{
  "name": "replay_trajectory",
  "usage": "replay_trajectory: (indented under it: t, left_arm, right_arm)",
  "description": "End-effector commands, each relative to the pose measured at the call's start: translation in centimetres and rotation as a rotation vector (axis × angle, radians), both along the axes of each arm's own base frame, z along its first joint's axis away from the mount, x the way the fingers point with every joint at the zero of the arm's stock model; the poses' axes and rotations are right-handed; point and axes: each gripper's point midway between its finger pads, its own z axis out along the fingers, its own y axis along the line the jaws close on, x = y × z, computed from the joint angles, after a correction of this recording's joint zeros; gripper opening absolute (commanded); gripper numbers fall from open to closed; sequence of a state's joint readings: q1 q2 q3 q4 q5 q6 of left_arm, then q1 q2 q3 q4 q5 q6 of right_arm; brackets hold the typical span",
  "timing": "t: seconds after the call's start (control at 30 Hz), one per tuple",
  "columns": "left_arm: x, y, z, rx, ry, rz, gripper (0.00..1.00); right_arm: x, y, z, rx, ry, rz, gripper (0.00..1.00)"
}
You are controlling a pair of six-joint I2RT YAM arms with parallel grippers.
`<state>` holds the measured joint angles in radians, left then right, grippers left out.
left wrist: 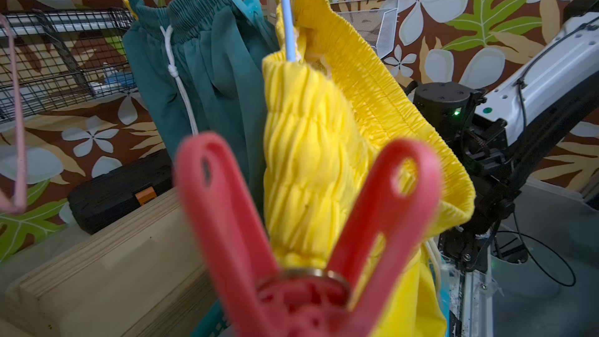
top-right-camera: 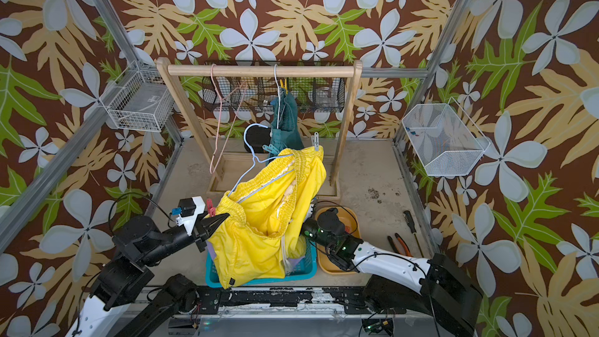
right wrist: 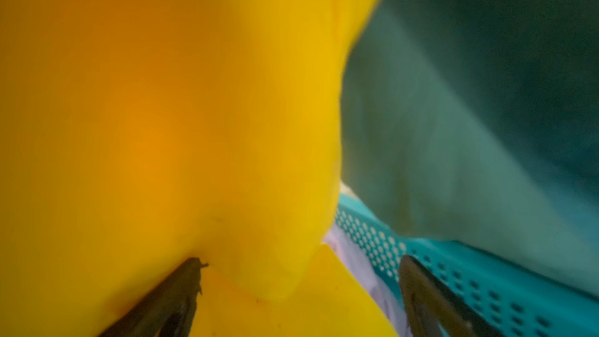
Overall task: Remove the clothespins securing shorts to the hanger
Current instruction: Adjust the shorts in the basket.
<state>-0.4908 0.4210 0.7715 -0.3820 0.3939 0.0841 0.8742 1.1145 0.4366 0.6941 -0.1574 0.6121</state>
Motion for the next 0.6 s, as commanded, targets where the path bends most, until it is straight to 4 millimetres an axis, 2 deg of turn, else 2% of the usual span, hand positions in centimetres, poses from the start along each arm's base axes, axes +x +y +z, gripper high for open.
replay_trajectory:
  t: [0.0,0.13,0.23,0.4,0.57]
  left_arm:
    - [1.0,1.3,1.8,0.0,-0.09,0.093,0.0]
    - [1.3,1.4,2.9,-0.007,-0.119,0.113,0.0]
    - [1.9,1.1,3.0,0.013,-0.109,0.111,0.0]
    - [3.0,0.2,3.3,0.018,-0.095,0.095,0.0]
    - [3.3,-1.0,4.2,0.003,-0.125,0.038,0.0]
  right_arm:
    - [1.1,-2.0,0.5,-0.039,-0.042,-0.075,0.97]
    - [1.4,-5.9,0.3,0.031,0.003,-0.09,0.97]
    - [0.5,-7.6,0.5,0.018,-0.022,-0.103,0.97]
    - [-1.7,-8.6,2.3,0.076,-0.094,-0.072,0.97]
    - [-3.3,-7.7,3.3,0.14,-0.141,0.037,0.97]
